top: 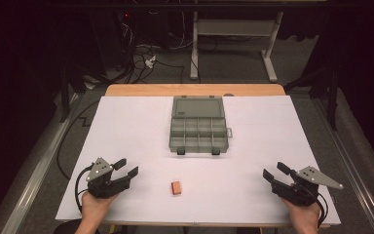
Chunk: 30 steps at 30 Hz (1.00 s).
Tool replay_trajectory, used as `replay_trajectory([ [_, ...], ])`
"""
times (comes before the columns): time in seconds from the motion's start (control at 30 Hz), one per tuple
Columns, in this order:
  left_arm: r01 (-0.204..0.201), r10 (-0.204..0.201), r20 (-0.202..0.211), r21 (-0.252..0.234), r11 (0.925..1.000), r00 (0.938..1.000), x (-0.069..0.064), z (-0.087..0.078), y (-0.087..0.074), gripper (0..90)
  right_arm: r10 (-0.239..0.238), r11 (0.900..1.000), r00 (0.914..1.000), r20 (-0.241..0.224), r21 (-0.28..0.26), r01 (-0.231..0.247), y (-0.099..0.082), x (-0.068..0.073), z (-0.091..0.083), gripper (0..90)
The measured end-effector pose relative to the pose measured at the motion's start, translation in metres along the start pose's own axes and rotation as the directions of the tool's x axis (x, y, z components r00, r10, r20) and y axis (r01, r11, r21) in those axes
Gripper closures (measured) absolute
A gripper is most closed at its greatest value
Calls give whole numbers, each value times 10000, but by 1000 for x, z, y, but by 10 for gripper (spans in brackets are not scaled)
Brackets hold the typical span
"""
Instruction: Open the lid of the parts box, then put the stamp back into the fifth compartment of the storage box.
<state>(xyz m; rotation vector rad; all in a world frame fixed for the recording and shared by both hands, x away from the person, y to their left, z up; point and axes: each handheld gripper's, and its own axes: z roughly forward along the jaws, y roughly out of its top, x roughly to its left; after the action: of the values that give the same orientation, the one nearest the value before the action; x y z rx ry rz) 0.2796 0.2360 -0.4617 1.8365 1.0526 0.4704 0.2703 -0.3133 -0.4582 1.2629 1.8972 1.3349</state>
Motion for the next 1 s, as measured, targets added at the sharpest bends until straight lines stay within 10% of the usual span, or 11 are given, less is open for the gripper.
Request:
replay_trajectory([
  [1.0, -447, 443, 564, 55, 9990, 9974, -23, 12, 9, 416, 189, 9998, 9998, -37, -24, -189, -1, 0, 0, 347],
])
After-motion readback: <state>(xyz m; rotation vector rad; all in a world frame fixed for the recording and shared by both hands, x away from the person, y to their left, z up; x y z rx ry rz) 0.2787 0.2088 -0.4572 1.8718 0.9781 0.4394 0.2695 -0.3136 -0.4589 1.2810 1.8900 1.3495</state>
